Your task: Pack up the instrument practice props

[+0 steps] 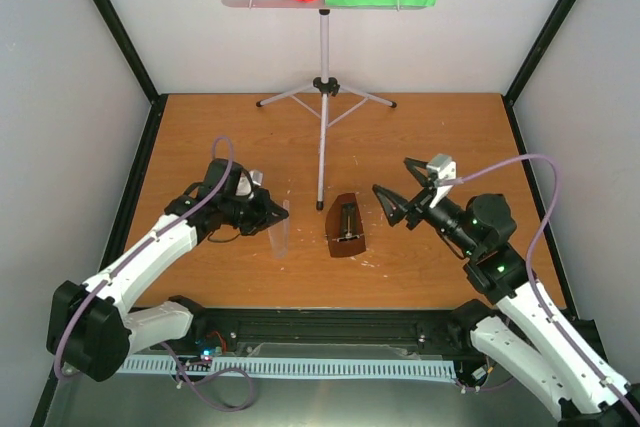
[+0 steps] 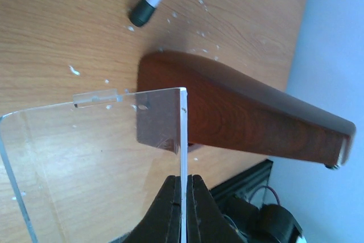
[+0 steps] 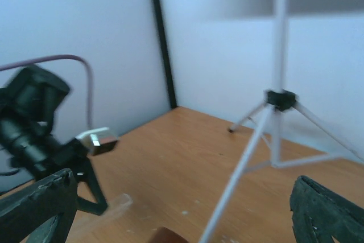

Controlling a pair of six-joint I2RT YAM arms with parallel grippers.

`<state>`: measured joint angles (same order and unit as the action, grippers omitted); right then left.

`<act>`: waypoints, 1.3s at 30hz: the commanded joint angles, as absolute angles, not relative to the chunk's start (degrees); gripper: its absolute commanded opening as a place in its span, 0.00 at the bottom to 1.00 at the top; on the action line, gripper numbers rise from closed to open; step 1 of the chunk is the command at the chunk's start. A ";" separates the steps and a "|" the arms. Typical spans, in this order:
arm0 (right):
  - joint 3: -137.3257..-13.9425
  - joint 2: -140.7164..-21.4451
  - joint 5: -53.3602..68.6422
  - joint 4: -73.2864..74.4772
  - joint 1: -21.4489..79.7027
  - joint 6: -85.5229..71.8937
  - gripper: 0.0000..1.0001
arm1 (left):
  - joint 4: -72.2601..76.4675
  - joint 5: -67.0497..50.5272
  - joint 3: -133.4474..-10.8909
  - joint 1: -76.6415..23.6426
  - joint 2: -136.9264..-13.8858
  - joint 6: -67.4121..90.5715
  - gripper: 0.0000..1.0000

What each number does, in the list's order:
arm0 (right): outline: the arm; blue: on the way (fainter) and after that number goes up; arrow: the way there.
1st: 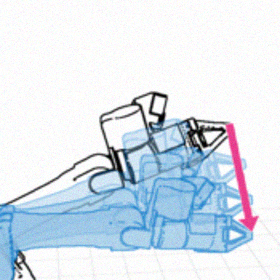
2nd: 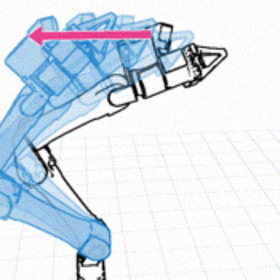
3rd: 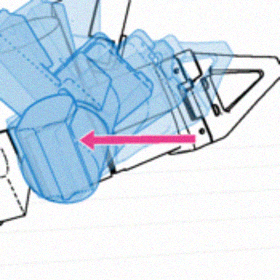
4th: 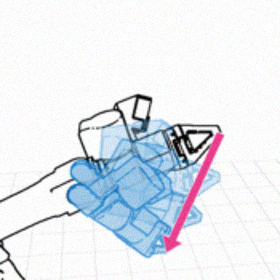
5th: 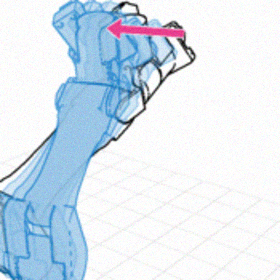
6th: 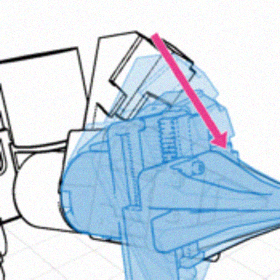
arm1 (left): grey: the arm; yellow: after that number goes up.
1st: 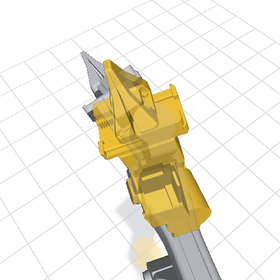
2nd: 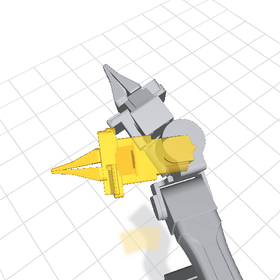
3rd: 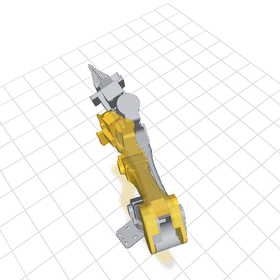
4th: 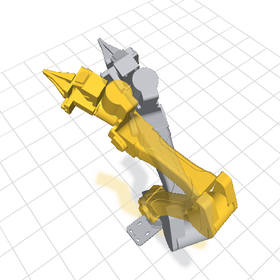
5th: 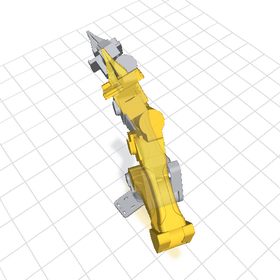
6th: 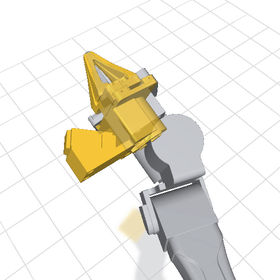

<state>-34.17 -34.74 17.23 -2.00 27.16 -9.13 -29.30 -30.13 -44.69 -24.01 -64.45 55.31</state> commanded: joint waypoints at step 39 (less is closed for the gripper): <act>-31.26 -74.65 -23.13 -41.83 79.51 42.01 0.85 | -17.18 -54.95 -39.99 -19.95 -56.45 75.57 0.00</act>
<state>-31.00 -71.81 -17.93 -34.41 78.61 36.77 -20.23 -53.15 -40.64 -20.51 -57.65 71.57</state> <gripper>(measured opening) 0.870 0.033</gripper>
